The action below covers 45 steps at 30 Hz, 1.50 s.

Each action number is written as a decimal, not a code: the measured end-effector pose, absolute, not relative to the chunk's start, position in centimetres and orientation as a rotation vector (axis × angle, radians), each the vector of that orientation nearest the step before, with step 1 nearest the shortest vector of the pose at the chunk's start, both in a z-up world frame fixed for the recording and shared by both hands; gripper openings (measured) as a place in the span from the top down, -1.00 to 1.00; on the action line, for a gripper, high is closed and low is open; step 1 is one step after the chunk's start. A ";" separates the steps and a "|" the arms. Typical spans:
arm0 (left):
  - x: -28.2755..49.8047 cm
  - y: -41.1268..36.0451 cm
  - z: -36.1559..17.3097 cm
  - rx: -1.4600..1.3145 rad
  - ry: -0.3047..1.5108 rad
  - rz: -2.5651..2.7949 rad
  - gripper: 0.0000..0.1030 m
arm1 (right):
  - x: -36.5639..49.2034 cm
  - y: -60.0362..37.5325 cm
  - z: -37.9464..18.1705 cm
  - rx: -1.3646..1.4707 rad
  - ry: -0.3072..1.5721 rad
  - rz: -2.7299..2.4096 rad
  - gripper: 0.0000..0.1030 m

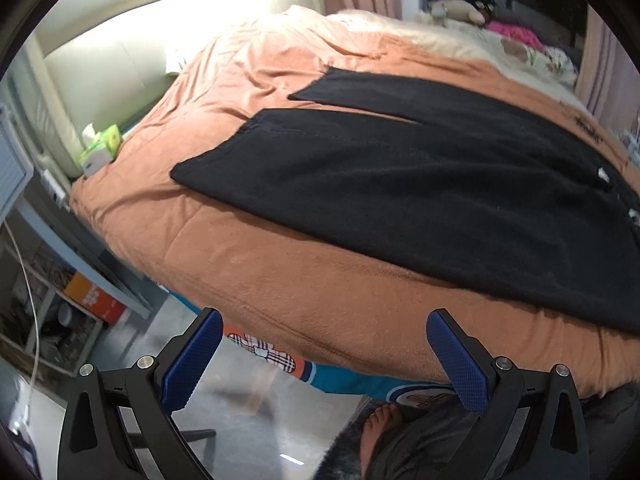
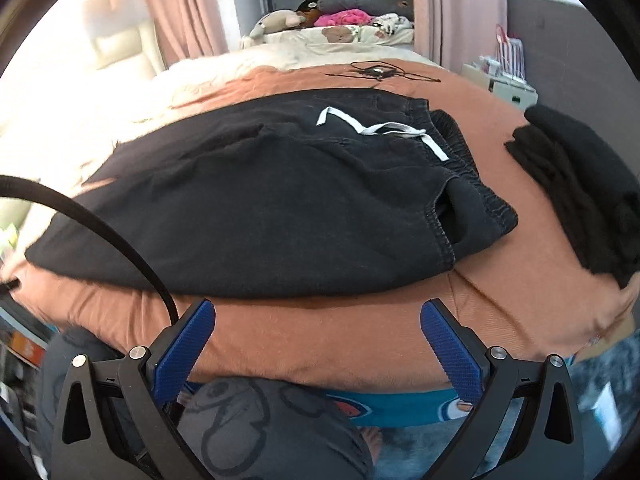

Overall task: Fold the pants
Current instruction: 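Lower the left tool to the pant hems while the right tool approaches the waistband, then grasp the hem with the left tool while the right tool grasps the waistband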

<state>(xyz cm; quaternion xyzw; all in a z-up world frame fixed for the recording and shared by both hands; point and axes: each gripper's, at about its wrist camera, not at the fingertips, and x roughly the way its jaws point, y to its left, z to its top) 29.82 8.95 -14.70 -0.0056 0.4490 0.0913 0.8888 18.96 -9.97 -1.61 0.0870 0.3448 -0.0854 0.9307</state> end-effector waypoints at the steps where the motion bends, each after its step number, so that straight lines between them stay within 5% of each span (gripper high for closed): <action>1: 30.0 8.4 -14.9 0.030 0.926 0.186 -1.00 | 18.7 -9.9 -1.3 0.166 0.703 -0.194 -1.00; 15: 33.6 10.4 -15.6 -0.106 0.918 0.064 -1.00 | 17.9 -14.2 -2.9 0.468 0.717 -0.225 -0.97; 18: 34.5 11.7 -15.7 -0.166 0.914 0.050 -0.95 | 18.8 -16.6 -3.6 0.554 0.712 -0.198 -0.54; 21: 35.3 13.1 -15.8 -0.215 0.911 0.038 -0.86 | 19.3 -17.7 -4.2 0.656 0.709 -0.161 -0.31; 42: 39.8 23.5 -18.3 -0.555 0.912 0.066 -0.45 | 24.2 -21.2 -7.0 0.746 0.665 -0.110 -0.28; 45: 40.3 24.6 -18.9 -0.588 0.919 0.086 -0.45 | 24.6 -21.5 -7.3 0.750 0.662 -0.129 -0.16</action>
